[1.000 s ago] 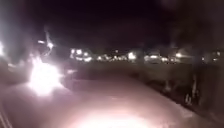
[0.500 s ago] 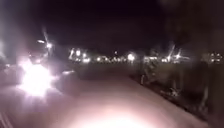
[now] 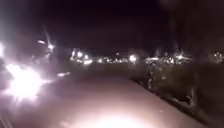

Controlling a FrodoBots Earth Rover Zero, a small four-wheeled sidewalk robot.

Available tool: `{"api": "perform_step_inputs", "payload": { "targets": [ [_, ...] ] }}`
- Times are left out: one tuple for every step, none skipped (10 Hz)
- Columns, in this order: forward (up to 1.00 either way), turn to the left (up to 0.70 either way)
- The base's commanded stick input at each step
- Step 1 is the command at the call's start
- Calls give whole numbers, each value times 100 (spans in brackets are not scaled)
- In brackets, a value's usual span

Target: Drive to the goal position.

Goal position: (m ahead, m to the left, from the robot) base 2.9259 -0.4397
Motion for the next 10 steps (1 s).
{"api": "perform_step_inputs", "payload": {
  "targets": [
    [100, 0],
    [100, 0],
    [100, 0],
    [100, 0],
    [100, 0],
    [100, 0],
    [100, 0],
    [100, 0],
    [100, 0],
    [100, 0]
  ]
}}
